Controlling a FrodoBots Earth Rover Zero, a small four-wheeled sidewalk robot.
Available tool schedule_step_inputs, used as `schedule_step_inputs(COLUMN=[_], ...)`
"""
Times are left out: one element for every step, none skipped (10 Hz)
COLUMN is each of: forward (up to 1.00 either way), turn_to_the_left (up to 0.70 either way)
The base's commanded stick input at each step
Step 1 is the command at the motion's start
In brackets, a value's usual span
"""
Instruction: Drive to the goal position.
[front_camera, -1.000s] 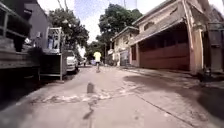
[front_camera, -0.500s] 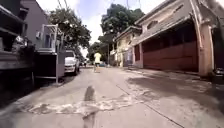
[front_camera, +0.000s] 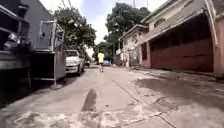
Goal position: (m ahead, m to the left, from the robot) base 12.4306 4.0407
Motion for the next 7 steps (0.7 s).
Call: schedule_step_inputs(forward=[0.70, 0.70, 0.70, 0.70, 0.70, 0.70, 0.70], turn_to_the_left=[0.17, 0.00, 0.00, 0.00, 0.00, 0.08, 0.19])
